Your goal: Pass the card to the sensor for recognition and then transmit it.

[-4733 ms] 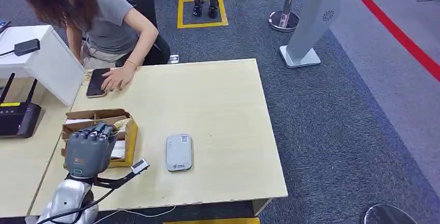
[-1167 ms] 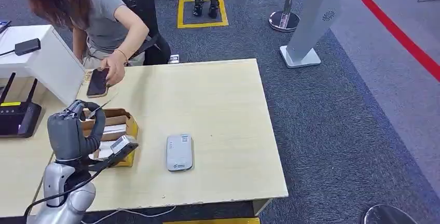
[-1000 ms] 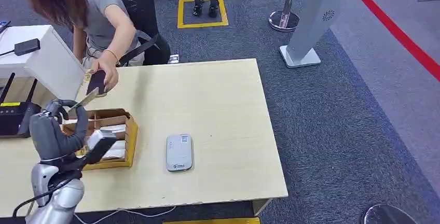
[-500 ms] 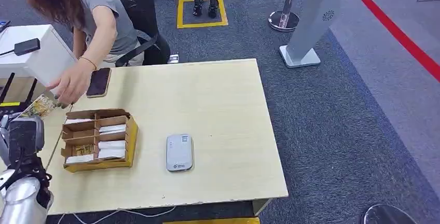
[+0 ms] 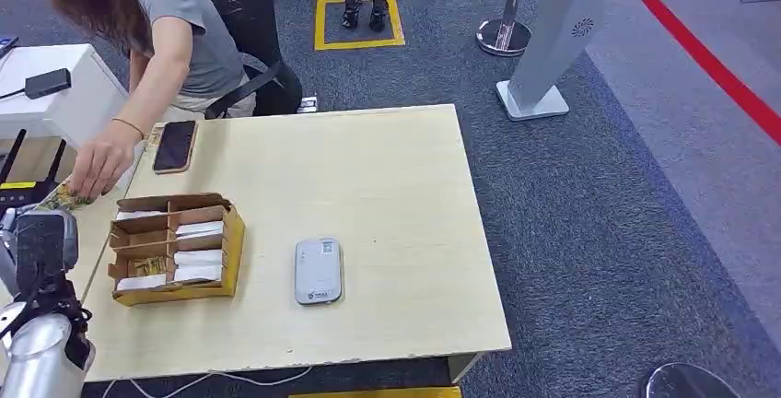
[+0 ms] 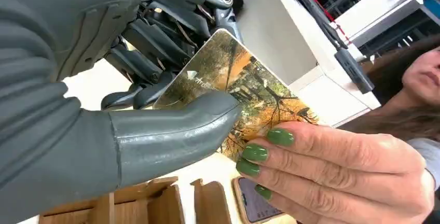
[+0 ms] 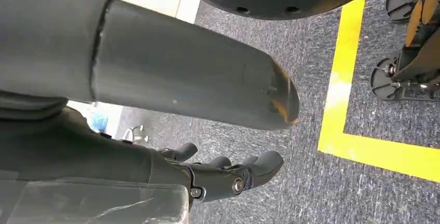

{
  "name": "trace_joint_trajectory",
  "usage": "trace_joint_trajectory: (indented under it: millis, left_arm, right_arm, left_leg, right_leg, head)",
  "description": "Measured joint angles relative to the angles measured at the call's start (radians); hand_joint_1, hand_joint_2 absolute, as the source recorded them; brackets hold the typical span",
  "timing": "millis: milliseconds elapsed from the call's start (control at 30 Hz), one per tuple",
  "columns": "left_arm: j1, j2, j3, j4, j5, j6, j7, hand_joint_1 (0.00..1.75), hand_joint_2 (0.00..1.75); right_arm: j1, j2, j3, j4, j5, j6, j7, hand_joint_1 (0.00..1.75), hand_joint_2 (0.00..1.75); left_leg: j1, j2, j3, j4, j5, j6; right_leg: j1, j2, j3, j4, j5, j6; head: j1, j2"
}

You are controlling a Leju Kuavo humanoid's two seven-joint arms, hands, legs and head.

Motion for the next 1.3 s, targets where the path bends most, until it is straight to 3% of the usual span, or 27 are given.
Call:
trace_joint_trajectory:
  millis: [33, 733, 1000, 1133, 1300]
  left_arm:
    - [0.000, 0.000, 0.000, 0.003, 0.002, 0.000, -0.002, 0.00, 1.75]
    - [-0.001, 0.000, 0.006, 0.008, 0.010, 0.013, -0.009, 0.00, 1.75]
    - [0.002, 0.000, 0.006, 0.002, -0.036, 0.051, -0.032, 0.00, 1.75]
    - [0.036, 0.002, 0.006, -0.059, -0.091, 0.090, -0.040, 0.00, 1.75]
    - [0.165, 0.034, 0.008, -0.224, -0.255, 0.148, -0.018, 0.00, 1.75]
  right_arm:
    - [0.000, 0.000, 0.000, 0.000, 0.000, 0.000, 0.000, 0.00, 0.00]
    - [-0.002, 0.000, 0.000, 0.000, 0.002, -0.003, 0.000, 0.00, 0.00]
    - [-0.002, 0.000, 0.000, 0.000, -0.004, -0.004, -0.001, 0.00, 0.00]
    - [-0.001, 0.000, -0.005, 0.000, -0.021, -0.004, -0.004, 0.00, 0.00]
    - [0.006, 0.000, -0.022, 0.000, -0.051, -0.018, -0.003, 0.00, 0.00]
  left_leg:
    - [0.000, 0.000, 0.000, 0.000, 0.000, 0.000]
    - [0.000, 0.000, 0.000, 0.000, 0.000, 0.000]
    - [0.000, 0.000, 0.000, 0.000, 0.000, 0.000]
    - [0.000, 0.000, 0.000, 0.000, 0.000, 0.000]
    - [0.000, 0.001, -0.001, 0.000, -0.001, 0.000]
  right_leg:
    - [0.000, 0.000, 0.000, 0.000, 0.000, 0.000]
    - [0.000, 0.000, 0.000, 0.000, 0.000, 0.000]
    - [0.000, 0.000, 0.000, 0.000, 0.000, 0.000]
    - [0.000, 0.000, 0.000, 0.000, 0.000, 0.000]
    - [0.000, 0.001, 0.001, 0.000, -0.001, 0.000]
  head:
    - [0.000, 0.000]
    - [0.000, 0.000]
    - [0.000, 0.000]
    - [0.000, 0.000]
    - [0.000, 0.000]
